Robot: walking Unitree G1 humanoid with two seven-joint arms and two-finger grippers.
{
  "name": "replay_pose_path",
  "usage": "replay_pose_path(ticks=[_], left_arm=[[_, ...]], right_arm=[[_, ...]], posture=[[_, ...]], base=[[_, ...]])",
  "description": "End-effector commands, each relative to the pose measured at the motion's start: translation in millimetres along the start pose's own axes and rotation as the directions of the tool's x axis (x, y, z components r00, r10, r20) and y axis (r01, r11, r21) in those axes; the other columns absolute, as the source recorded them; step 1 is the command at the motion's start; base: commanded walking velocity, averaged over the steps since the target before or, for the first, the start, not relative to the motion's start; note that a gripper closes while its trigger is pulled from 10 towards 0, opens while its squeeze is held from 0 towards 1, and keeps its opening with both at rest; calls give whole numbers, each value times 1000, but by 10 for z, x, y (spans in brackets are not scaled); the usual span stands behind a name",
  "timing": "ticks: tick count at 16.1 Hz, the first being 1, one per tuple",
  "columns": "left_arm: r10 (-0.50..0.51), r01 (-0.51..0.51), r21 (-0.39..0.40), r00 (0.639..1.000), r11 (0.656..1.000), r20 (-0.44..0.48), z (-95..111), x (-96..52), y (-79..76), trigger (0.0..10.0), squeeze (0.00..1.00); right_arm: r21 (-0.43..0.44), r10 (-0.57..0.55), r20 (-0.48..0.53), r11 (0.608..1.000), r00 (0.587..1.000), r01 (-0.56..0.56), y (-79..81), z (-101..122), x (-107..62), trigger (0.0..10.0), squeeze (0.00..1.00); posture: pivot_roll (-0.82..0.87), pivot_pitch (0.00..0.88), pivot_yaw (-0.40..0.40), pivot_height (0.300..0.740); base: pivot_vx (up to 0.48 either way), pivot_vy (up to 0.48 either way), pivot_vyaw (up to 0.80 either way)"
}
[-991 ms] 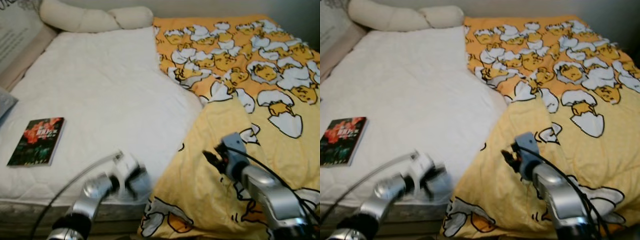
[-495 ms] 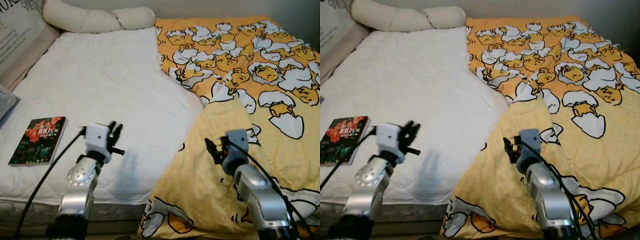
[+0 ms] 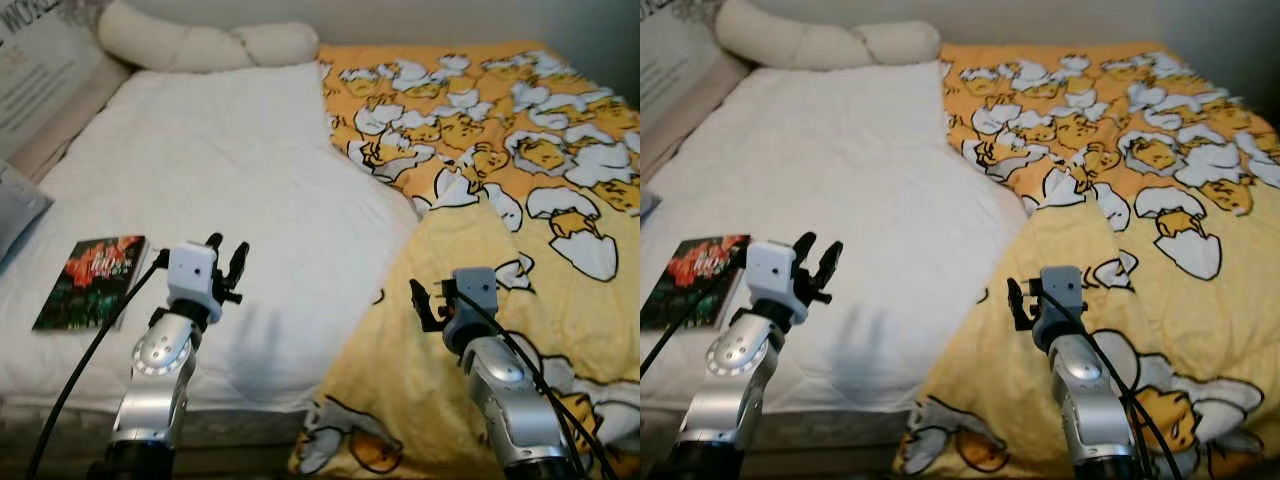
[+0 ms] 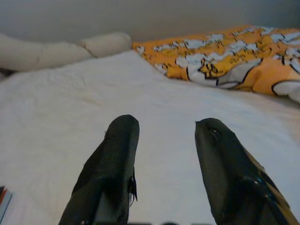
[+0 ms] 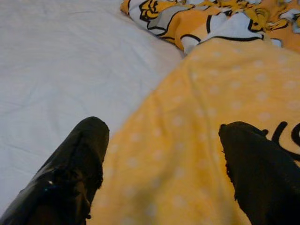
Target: Clean up the room
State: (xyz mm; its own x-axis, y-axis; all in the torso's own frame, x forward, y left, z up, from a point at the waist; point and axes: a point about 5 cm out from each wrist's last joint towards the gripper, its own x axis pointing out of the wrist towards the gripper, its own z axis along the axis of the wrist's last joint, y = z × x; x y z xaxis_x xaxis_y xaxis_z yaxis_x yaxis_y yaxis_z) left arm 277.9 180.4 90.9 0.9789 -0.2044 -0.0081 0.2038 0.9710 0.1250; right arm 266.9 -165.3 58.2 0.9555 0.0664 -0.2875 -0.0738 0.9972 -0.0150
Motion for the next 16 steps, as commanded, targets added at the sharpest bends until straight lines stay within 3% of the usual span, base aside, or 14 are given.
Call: replay_pose_path(ticks=[1, 5, 7, 9, 10, 11, 12, 16], left_arm=[[-3, 3, 22, 1000, 1000, -18, 3, -7, 11, 10000, 1000], [-7, 8, 40, 1000, 999, -20, 41, -13, 7, 10000, 1000], [-21, 24, 99, 999, 995, -29, 55, -27, 13, 10000, 1000], [-28, 32, 132, 999, 991, -35, 56, -41, 15, 10000, 1000], [-7, 12, 111, 999, 994, -49, 44, -56, 26, 10000, 1000], [8, -3, 94, 998, 996, -57, 41, -65, 36, 10000, 1000], [-20, 25, 91, 999, 996, -50, 66, -65, 22, 10000, 1000], [-103, 109, 117, 993, 987, -56, 109, -89, -38, 10000, 1000]], right_arm=[[10, 17, 20, 1000, 1000, -17, 48, 40, 34, 10000, 1000], [14, 14, 17, 1000, 1000, -14, 55, 40, 74, 10000, 1000], [32, 20, 18, 999, 1000, -21, 74, 48, 91, 10000, 1000], [46, 16, 17, 999, 1000, -17, 78, 45, 94, 10000, 1000], [57, 40, 9, 998, 999, -40, 118, 45, 105, 10000, 400], [65, 60, 2, 996, 998, -60, 147, 46, 111, 10000, 400], [62, 56, 2, 997, 998, -56, 151, 56, 123, 10000, 0], [38, 53, -26, 998, 998, -52, 140, 85, 241, 10000, 0]], posture=[[-18, 0, 28, 740], [-5, 0, 17, 740], [7, 0, 5, 740], [12, 0, -1, 740], [16, 0, -7, 740], [17, 0, -9, 740], [21, 0, -13, 740], [26, 0, -20, 740]], base=[[0, 424, 0], [0, 416, 0], [0, 0, 0], [0, -480, 0], [0, 0, 0], [0, 0, 0], [0, 0, 0], [0, 0, 0]])
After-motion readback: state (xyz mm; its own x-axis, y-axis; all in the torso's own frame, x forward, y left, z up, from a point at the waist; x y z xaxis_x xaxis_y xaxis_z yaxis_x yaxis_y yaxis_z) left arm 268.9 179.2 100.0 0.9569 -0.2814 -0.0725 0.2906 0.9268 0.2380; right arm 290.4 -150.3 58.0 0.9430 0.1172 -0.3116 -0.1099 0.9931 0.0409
